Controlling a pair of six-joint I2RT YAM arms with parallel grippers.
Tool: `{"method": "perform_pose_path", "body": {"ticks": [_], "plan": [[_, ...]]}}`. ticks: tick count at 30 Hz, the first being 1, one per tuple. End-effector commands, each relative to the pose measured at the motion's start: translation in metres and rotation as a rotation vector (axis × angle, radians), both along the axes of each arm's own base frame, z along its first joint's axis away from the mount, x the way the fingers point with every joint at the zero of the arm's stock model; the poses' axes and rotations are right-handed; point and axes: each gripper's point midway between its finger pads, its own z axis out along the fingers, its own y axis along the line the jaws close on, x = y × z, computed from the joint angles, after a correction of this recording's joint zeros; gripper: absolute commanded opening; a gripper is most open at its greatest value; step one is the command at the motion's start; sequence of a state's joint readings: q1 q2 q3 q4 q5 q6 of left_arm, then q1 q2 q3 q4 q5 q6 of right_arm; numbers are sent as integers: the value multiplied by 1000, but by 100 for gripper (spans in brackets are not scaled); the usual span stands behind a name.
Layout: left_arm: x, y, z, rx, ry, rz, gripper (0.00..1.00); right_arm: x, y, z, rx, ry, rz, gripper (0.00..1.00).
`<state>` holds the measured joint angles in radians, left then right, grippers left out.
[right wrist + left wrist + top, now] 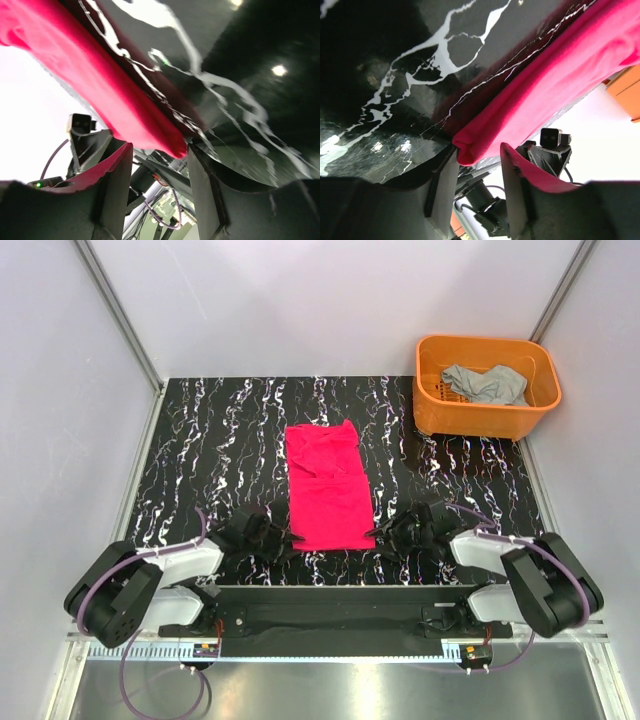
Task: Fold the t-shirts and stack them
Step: Fold the tshirt
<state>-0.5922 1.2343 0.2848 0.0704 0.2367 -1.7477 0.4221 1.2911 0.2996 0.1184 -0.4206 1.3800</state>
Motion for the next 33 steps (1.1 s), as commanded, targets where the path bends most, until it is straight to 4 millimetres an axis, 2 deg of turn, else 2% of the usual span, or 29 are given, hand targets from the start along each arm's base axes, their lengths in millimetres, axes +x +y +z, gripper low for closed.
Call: {"method": "perform_pose_path", "body": {"ticks": [1,8,11,12,13,14,17,20,22,23,24,25,26,27,28,29,31,33], "plan": [[-4,13,-18,67,35,45,42,6,2,-12,-22,-6,-25,54],[-9,24,-22,94,36,76,38,-6,-8,-25,-69,57,-82,45],[-10,23,-24,90,40,69,26,-8,-11,-25,-82,59,-83,34],[-12,22,-25,91,48,62,15,-9,-11,-25,-88,57,-71,32],[-12,22,-25,92,45,51,9,-10,-11,-24,-89,58,-63,22],[-13,19,-24,83,45,36,2,-14,-12,-26,-97,62,-51,17],[-16,16,-18,78,30,-1,0,-26,-15,-27,-104,77,-14,0],[-31,16,-14,90,40,-25,0,-45,-20,-26,-120,98,38,0],[-36,15,-2,84,12,-30,0,-50,-21,-15,-108,69,59,0],[-43,12,3,80,3,-55,0,-63,-26,-17,-130,103,74,0],[-47,12,6,82,-4,-63,0,-63,-25,-5,-109,56,78,0],[-50,13,14,81,-14,-56,0,-74,-31,-5,-123,89,83,0],[-61,10,16,83,-11,-88,0,-77,-31,0,-114,85,79,0],[-65,9,19,80,-10,-92,0,-78,-30,13,-83,38,82,0],[-71,10,19,79,11,-73,0,-87,-33,14,-88,65,87,0],[-82,5,23,58,6,-105,0,-88,-32,23,-66,35,81,0],[-91,3,25,44,32,-92,0,-98,-35,29,-67,50,95,0],[-105,-6,32,29,29,-135,0,-99,-37,39,-65,13,105,0]]}}
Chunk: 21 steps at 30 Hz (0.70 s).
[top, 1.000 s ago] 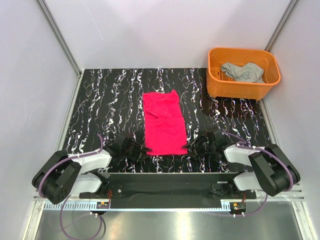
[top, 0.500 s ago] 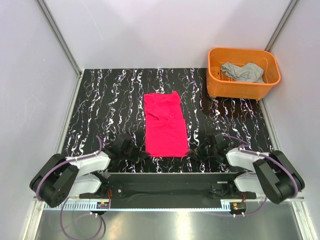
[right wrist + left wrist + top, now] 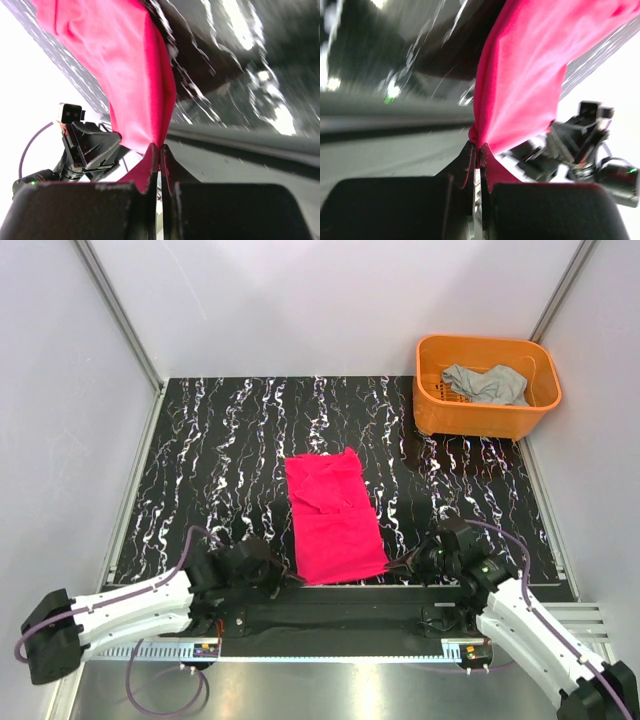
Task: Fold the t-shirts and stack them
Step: Fold the tshirt
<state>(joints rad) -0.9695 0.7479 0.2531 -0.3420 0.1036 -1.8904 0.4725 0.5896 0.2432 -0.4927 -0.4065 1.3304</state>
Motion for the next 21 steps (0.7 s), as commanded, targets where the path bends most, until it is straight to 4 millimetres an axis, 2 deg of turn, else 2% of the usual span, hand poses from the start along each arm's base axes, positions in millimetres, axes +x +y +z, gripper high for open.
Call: {"method": "perform_pose_path", "body": {"ticks": [1,2,4,5,6,7,8,9,10,11,12,13,14,15,16,17,18,19,20,21], "plan": [[-13,4,-2,44,60,56,0,-24,-11,4,-57,72,33,0],[-20,0,0,44,62,27,0,-25,-11,8,-56,68,40,0],[-20,-5,17,37,35,6,0,-25,-6,21,-37,52,68,0],[-14,-5,25,48,-3,11,0,-24,-6,24,-48,43,86,0],[-6,-12,52,30,-50,12,0,-19,-7,28,-64,20,85,0],[0,-2,52,107,-92,19,0,-12,-5,44,-62,-25,91,0],[6,-1,62,120,-122,30,0,-7,-5,45,-90,-32,111,0],[21,0,78,132,-173,48,0,3,-2,53,-113,-48,123,0],[21,-4,84,129,-192,23,0,9,1,65,-100,-83,119,0],[37,1,89,136,-202,61,0,16,3,61,-132,-70,145,0],[48,-2,101,123,-227,67,0,29,7,78,-134,-115,150,0],[56,-6,101,142,-244,30,0,40,11,84,-138,-137,155,0],[75,0,106,149,-256,69,0,52,13,79,-165,-125,175,0],[87,-4,123,136,-305,47,0,67,19,97,-150,-162,182,0],[99,-5,118,167,-294,46,0,79,22,102,-147,-171,187,0],[116,2,122,177,-300,83,0,92,24,93,-166,-139,206,0],[129,-1,132,169,-317,88,0,112,24,111,-138,-170,191,0],[143,4,135,161,-313,97,0,124,26,115,-132,-185,197,0],[154,5,128,174,-288,100,0,137,28,105,-136,-145,201,0],[164,5,137,159,-299,110,0,155,28,122,-105,-174,195,0]]}}
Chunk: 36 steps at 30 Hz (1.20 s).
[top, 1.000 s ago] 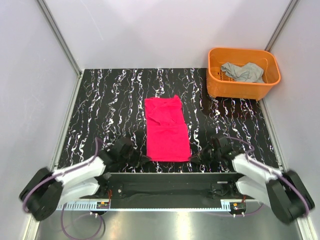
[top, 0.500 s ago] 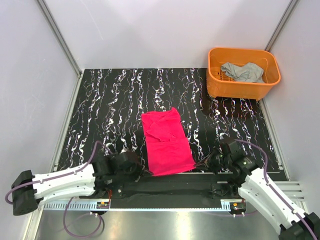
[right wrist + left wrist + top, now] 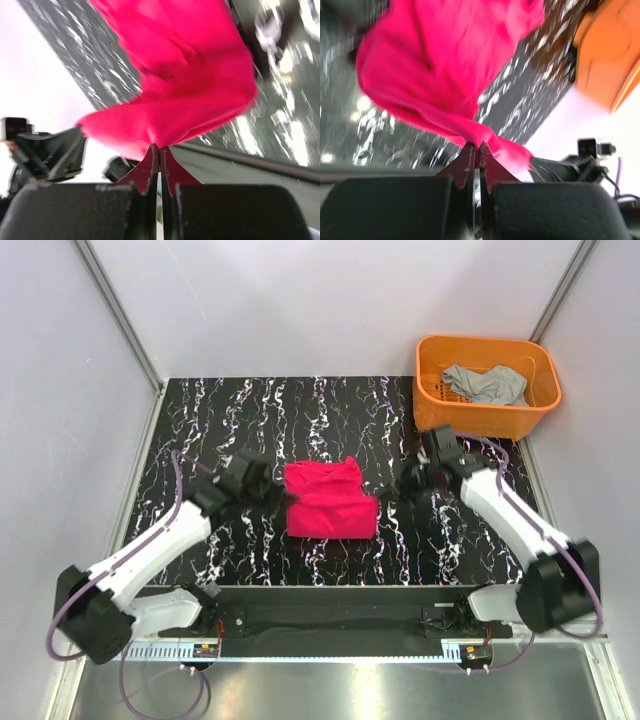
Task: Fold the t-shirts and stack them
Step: Fold the tshirt
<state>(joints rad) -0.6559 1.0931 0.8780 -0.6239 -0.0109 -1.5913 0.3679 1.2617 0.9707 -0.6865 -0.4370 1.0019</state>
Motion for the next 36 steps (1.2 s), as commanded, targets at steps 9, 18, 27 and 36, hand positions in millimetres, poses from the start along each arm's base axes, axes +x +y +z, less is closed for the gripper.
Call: {"method": "perform_pose_path", "body": {"ticks": [9,18,27,36], "plan": [[107,28,28,-3,-88,-22,0,119,17,31,112,-93,94,0],[167,47,11,7,-84,-35,0,172,24,15,123,-88,102,0],[225,42,-7,6,-81,-87,0,212,19,-13,118,-72,88,0],[269,37,-33,-6,-79,-134,0,244,12,-33,96,-83,87,1]]}}
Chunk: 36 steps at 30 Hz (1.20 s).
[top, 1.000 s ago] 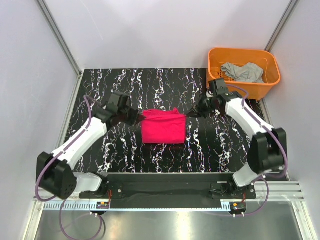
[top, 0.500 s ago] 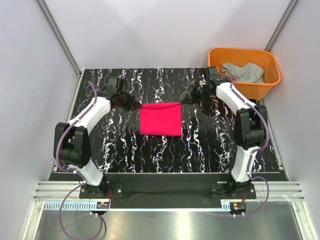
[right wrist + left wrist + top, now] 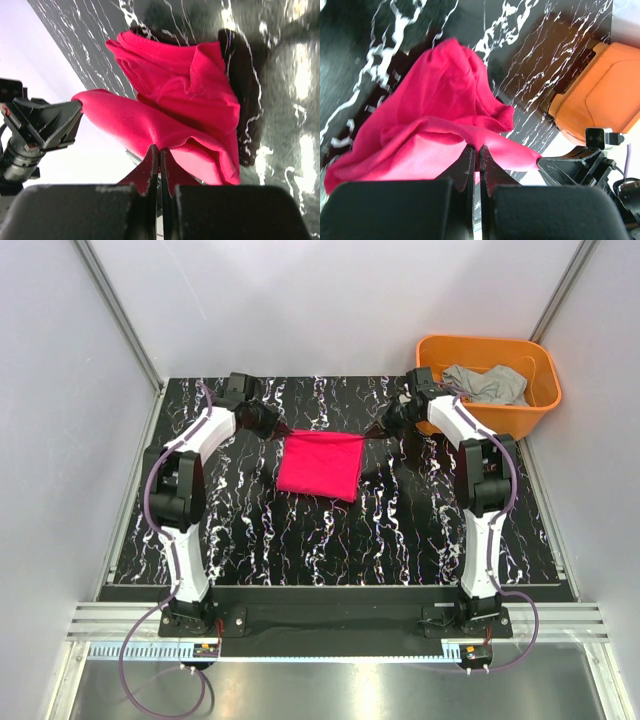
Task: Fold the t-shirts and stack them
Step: Fold the tshirt
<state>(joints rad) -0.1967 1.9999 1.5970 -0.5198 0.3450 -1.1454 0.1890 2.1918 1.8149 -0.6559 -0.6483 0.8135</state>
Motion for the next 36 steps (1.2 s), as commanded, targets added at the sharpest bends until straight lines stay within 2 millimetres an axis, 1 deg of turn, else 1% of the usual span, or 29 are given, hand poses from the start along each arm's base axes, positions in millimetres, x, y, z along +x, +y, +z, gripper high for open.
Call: {"method": "perform_pose_path", "body": {"ticks": [1,2,4,5,7,8,9,11,12,13,15,16,17,18,19,20,21,22,23,24,26,27,28,29,30,31,33,35,36], "plan": [[27,2,13,-23,-81,-31,0,18,-5,7,-11,-60,12,2],[35,1,18,-25,-102,-33,0,21,-5,8,-12,-66,12,3],[47,1,14,-18,-114,-36,0,24,-5,-3,-21,-55,17,4],[51,2,11,-14,-115,-37,0,28,-5,-1,-19,-63,18,4],[60,7,5,-12,-111,-23,0,33,-5,-11,-34,-61,21,5],[63,9,4,-11,-114,-16,0,37,-4,-7,-35,-75,25,5],[67,11,2,-9,-117,-14,0,39,-5,-13,-41,-69,27,5],[75,14,-4,-6,-111,-3,0,46,-6,-13,-53,-85,24,6],[77,15,-8,-8,-108,0,0,48,-5,-21,-61,-76,27,6],[82,15,-16,-10,-98,1,0,53,-6,-18,-67,-91,21,8],[84,14,-24,-22,-84,-5,4,57,-8,-29,-80,-77,21,14],[86,14,-25,-23,-84,-3,8,60,-9,-32,-87,-78,20,17],[88,15,-33,-14,-80,-8,18,64,-9,-27,-94,-89,20,20],[89,17,-34,-7,-82,-11,27,66,-10,-36,-107,-86,33,28],[93,20,-30,4,-103,-13,31,69,-11,-36,-122,-92,36,32],[95,25,-27,43,-127,-26,40,75,-11,-21,-129,-127,51,36],[96,27,-20,64,-149,-33,45,78,-11,-25,-138,-129,60,40],[100,29,-10,86,-183,-41,48,81,-13,-22,-154,-146,62,48],[98,35,-7,126,-192,-57,52,84,-15,-6,-166,-174,65,51],[98,36,8,140,-226,-68,66,84,-17,-6,-186,-192,86,52],[94,39,21,183,-266,-110,81,82,-20,0,-219,-208,96,54],[89,40,33,195,-287,-124,85,80,-24,11,-234,-236,107,54],[85,41,39,203,-294,-137,85,77,-26,14,-254,-243,110,55],[79,41,42,218,-301,-158,84,71,-28,9,-272,-225,119,56],[73,38,43,217,-301,-169,84,67,-30,26,-291,-267,129,56],[63,35,45,207,-293,-182,79,65,-30,29,-316,-280,137,56],[54,12,48,144,-313,-248,74,56,-19,43,-320,-320,175,56],[51,-7,54,90,-361,-305,67,54,-5,54,-285,-353,202,55],[48,-19,54,75,-382,-332,63,50,9,56,-263,-364,228,50]]}}
